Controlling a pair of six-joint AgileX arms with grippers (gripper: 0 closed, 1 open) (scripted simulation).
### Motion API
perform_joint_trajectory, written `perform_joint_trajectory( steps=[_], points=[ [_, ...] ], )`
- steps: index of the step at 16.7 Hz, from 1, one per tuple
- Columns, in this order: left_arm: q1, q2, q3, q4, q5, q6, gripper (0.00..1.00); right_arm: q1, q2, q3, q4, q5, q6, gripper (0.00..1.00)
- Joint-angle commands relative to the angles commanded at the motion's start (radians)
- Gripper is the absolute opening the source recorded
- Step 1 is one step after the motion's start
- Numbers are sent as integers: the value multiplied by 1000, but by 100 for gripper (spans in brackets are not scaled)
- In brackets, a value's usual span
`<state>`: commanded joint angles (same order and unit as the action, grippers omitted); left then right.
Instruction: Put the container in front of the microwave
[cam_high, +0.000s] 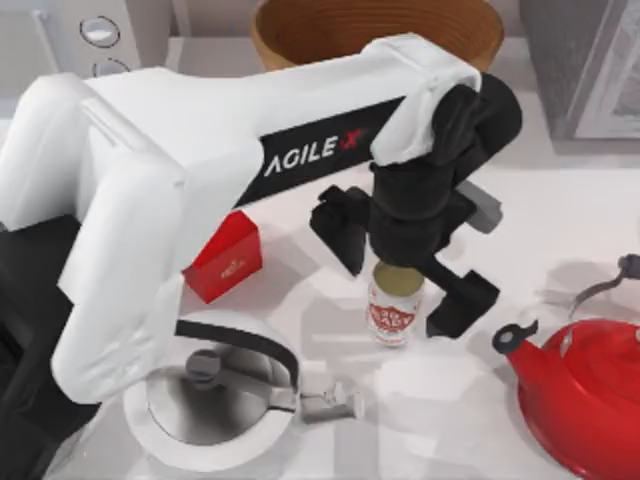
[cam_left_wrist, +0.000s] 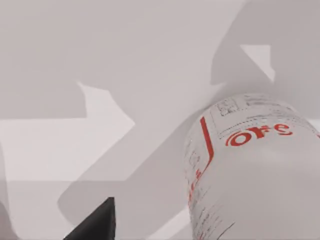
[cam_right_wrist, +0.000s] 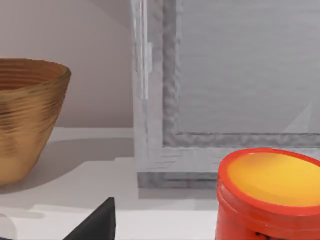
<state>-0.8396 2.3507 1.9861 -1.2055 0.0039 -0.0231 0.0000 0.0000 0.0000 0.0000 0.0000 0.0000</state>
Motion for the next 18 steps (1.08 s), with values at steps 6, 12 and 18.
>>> perform_joint_trajectory(
  steps=[6, 12, 18],
  points=[
    [0, 0, 0, 0, 0, 0, 55, 0, 0, 0, 0, 0, 0, 100],
    [0, 0, 0, 0, 0, 0, 10, 0, 0, 0, 0, 0, 0, 100],
    [0, 0, 0, 0, 0, 0, 0, 0, 0, 0, 0, 0, 0, 100]
  ],
)
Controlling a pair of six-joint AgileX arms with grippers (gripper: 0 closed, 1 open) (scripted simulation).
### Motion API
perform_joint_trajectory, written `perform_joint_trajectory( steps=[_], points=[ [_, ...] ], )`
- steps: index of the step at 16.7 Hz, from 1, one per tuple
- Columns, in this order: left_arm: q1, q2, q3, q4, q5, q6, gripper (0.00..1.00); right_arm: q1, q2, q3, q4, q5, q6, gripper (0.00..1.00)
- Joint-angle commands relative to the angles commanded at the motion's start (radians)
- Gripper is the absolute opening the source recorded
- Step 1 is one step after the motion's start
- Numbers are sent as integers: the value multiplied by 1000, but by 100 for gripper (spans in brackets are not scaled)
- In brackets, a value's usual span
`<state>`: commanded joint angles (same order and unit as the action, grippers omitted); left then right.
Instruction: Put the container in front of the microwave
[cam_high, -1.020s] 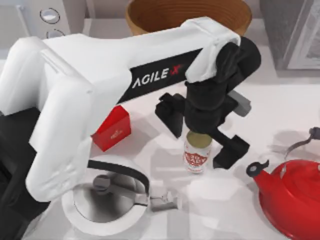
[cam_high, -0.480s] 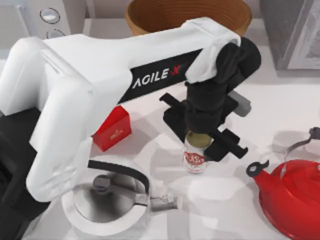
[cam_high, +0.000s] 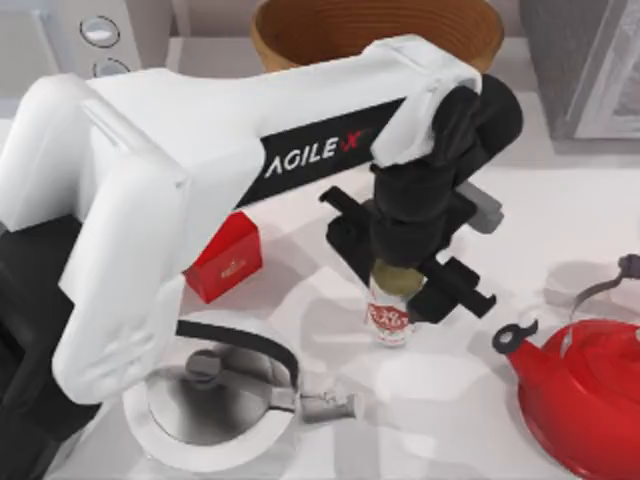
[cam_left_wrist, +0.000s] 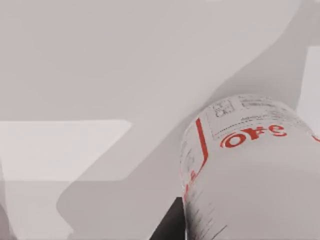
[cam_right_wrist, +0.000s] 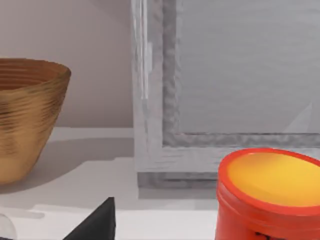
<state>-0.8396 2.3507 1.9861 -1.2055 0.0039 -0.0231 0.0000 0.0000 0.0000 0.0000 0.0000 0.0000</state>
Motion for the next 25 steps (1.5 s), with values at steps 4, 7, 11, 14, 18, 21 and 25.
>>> perform_joint_trajectory(
  steps=[4, 7, 11, 14, 18, 21, 25],
  points=[
    [1, -1, 0, 0, 0, 1, 0, 0, 0, 0, 0, 0, 0, 100],
    [1, -1, 36, -34, 1, 0, 0, 0, 0, 0, 0, 0, 0, 100],
    [-3, -6, 128, -138, -1, 2, 0, 0, 0, 0, 0, 0, 0, 100],
    [0, -11, 141, -151, 0, 0, 0, 0, 0, 0, 0, 0, 0, 100],
    [14, -11, 142, -136, -5, 1, 0, 0, 0, 0, 0, 0, 0, 100],
    [114, -34, 153, -52, -25, -8, 0, 0, 0, 0, 0, 0, 0, 100],
    [381, -96, 112, 45, -41, -3, 0, 0, 0, 0, 0, 0, 0, 100]
  ],
)
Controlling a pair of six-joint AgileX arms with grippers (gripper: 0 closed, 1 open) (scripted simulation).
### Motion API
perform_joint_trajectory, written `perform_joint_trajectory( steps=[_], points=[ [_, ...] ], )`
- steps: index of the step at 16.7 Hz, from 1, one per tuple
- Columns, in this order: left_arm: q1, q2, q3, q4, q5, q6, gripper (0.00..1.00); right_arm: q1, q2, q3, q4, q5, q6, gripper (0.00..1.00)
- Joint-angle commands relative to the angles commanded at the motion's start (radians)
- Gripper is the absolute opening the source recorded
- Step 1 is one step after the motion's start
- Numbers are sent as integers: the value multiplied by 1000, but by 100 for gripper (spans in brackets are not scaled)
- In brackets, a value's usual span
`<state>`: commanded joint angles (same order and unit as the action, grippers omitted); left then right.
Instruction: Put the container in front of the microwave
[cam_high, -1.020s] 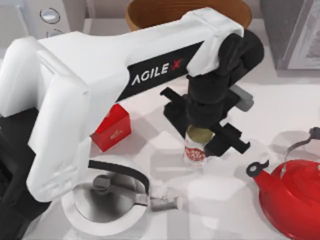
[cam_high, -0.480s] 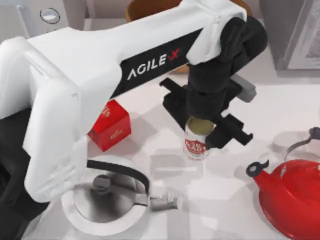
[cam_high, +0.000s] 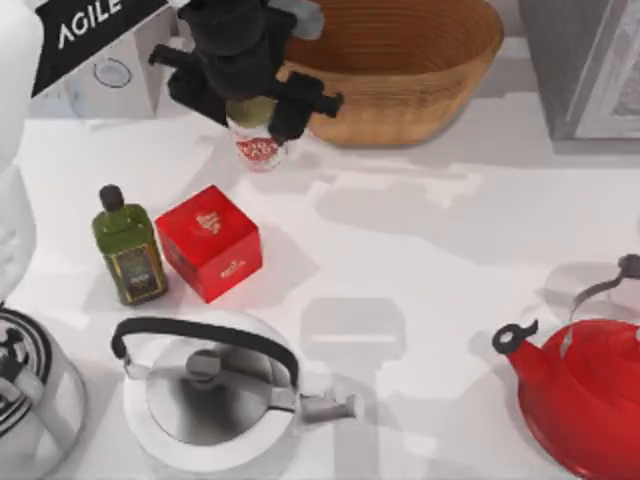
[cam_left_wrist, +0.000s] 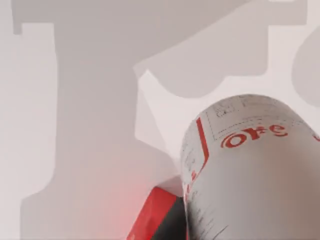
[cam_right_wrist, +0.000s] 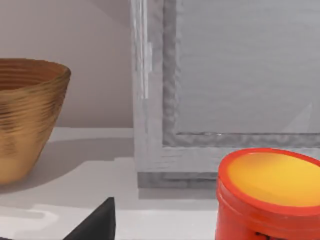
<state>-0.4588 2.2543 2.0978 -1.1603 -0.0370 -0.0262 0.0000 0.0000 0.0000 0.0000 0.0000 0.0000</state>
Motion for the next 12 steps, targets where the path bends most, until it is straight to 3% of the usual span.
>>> perform_joint_trajectory(
  steps=[3, 6, 12],
  points=[
    [226, -62, -90, -1, 9, 16, 0, 0, 0, 0, 0, 0, 0, 100],
    [378, -104, -190, -47, 26, 30, 0, 0, 0, 0, 0, 0, 0, 100],
    [441, -118, -267, -103, 38, 37, 0, 0, 0, 0, 0, 0, 0, 100]
  ],
)
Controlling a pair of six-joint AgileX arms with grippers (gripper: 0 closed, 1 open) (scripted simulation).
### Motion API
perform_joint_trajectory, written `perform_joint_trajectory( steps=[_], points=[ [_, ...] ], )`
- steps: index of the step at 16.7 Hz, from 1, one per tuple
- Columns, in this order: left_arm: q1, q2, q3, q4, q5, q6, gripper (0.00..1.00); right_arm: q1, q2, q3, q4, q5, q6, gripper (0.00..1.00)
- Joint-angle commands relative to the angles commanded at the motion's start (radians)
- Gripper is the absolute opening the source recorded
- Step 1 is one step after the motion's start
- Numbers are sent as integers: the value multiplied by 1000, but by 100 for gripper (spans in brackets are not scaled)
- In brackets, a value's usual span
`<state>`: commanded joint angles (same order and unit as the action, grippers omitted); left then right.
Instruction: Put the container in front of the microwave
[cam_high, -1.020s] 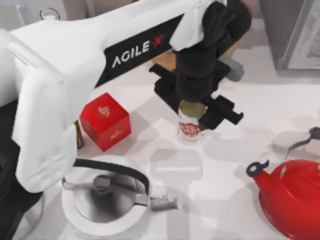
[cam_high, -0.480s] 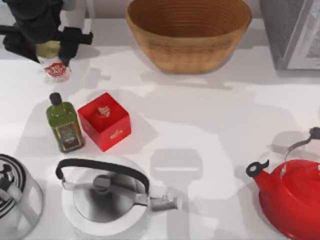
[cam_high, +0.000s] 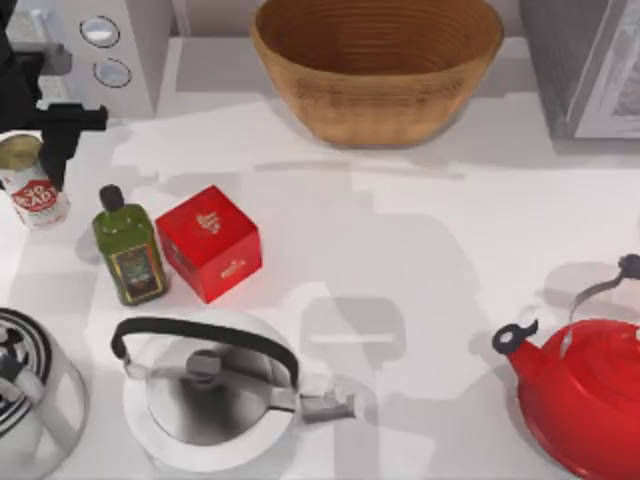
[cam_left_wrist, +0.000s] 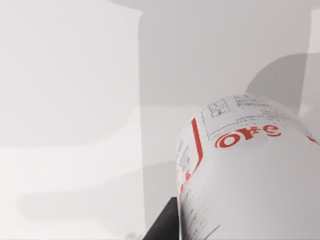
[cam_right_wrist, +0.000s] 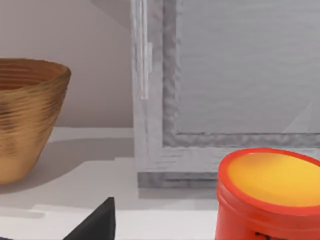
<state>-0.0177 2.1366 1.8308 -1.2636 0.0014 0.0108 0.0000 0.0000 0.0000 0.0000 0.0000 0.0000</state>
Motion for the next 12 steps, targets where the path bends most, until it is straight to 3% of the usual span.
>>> perform_joint_trajectory(
  steps=[10, 12],
  points=[
    [0, 3, -27, 30, 0, 0, 0, 0, 0, 0, 0, 0, 0, 100],
    [0, 3, -27, 30, 0, 0, 15, 0, 0, 0, 0, 0, 0, 100]
  ],
)
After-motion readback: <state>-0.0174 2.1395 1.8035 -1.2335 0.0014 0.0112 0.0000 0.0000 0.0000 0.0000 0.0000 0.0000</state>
